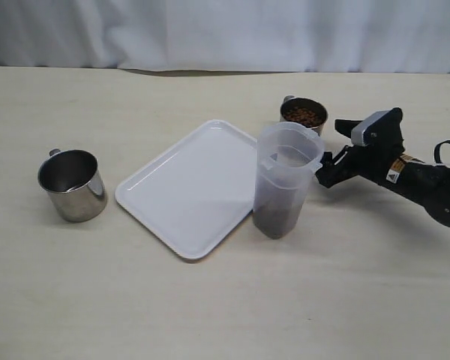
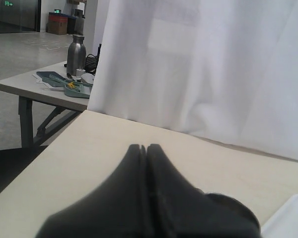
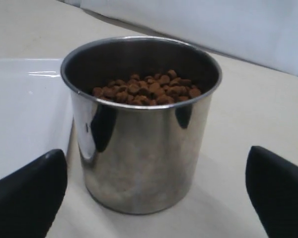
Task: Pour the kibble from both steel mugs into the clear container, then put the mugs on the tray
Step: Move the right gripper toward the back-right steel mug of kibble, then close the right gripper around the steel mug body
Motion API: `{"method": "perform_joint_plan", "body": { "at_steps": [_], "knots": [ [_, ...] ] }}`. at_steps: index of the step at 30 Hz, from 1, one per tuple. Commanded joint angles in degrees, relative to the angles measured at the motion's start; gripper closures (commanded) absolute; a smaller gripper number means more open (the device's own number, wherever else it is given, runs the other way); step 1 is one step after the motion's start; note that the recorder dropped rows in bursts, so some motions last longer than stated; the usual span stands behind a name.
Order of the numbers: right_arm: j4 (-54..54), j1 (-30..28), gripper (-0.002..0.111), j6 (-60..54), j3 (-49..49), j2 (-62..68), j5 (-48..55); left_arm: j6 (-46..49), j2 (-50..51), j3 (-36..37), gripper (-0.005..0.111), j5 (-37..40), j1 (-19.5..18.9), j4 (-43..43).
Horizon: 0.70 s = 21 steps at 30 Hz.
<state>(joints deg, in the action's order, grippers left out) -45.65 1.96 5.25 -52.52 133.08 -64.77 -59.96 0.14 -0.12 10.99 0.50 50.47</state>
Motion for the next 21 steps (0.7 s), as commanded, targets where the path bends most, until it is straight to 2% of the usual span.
{"method": "perform_joint_plan", "body": {
  "at_steps": [1, 12, 21],
  "knots": [
    [3.32, 0.85, 0.024, -0.61, -0.96, 0.59, -0.51, -0.15, -0.14, 0.12, 0.107, -0.16, -0.16, -0.08],
    [2.7, 0.85, 0.025, -0.04, -4.43, 4.09, -4.33, -0.15, -0.14, 0.12, 0.107, -0.16, -0.16, -0.08],
    [6.07, 4.87, 0.025, -0.04, -7.36, 4.13, -1.49, -0.15, -0.14, 0.12, 0.107, -0.16, -0.16, -0.08]
  ]
}}
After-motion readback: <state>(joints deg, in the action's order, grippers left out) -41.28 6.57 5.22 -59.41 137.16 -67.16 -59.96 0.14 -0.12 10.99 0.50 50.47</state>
